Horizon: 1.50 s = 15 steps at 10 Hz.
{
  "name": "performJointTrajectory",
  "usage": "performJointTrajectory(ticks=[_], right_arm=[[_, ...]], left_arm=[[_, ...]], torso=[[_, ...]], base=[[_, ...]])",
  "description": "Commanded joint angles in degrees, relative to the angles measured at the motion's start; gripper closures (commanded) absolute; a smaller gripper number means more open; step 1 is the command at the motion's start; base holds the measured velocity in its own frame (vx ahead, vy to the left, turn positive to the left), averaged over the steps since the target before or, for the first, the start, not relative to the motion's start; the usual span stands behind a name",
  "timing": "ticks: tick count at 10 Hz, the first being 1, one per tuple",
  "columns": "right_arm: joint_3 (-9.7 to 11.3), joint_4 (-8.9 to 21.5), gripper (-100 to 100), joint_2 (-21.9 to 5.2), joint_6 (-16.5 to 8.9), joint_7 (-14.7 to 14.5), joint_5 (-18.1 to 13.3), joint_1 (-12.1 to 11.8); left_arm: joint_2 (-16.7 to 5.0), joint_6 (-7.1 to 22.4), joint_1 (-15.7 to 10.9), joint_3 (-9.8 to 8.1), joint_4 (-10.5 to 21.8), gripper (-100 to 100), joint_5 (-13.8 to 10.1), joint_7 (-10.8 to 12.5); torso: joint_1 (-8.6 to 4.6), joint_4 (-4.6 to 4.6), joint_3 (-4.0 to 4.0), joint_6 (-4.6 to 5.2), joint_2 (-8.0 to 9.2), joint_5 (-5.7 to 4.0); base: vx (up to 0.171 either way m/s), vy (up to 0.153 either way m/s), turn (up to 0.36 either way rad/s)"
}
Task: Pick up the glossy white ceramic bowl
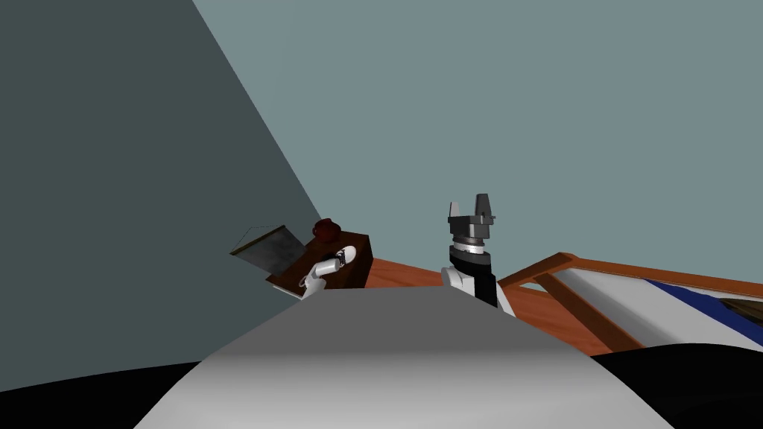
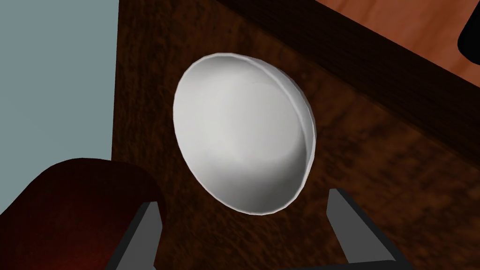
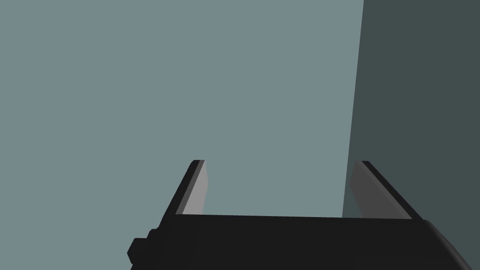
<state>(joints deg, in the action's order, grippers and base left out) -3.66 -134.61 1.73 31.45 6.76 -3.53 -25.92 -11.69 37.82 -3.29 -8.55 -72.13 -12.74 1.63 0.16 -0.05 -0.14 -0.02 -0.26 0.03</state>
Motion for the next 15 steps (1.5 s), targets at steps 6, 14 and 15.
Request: performJointTrajectory(ticks=[6,14,15], right_arm=[[0.0,0.0,0,0.0,0.0,0.0,0.0,0.0],[0.0,0.0,0,0.0,0.0,0.0,0.0,0.0],[0.0,0.0,0,0.0,0.0,0.0,0.0,0.0]], left_arm=[[-1.0,7.3,-4.1,0.75,8.1,-100,-0.5,1.8],[-3.4,11.2,-6.2,0.15,17.4,-100,-3.2,2.1],[-3.4,11.2,-6.2,0.15,17.4,-100,-3.2,2.1]], torso=[[0.03,0.0,0.0,-0.01,0.01,0.01],[-0.14,0.03,0.1,-0.01,0.19,-0.03],[-0.18,0.06,0.18,0.06,0.33,-0.04]], base=[[0.054,0.03,0.006],[0.052,0.005,-0.054],[-0.044,-0.002,-0.148]])
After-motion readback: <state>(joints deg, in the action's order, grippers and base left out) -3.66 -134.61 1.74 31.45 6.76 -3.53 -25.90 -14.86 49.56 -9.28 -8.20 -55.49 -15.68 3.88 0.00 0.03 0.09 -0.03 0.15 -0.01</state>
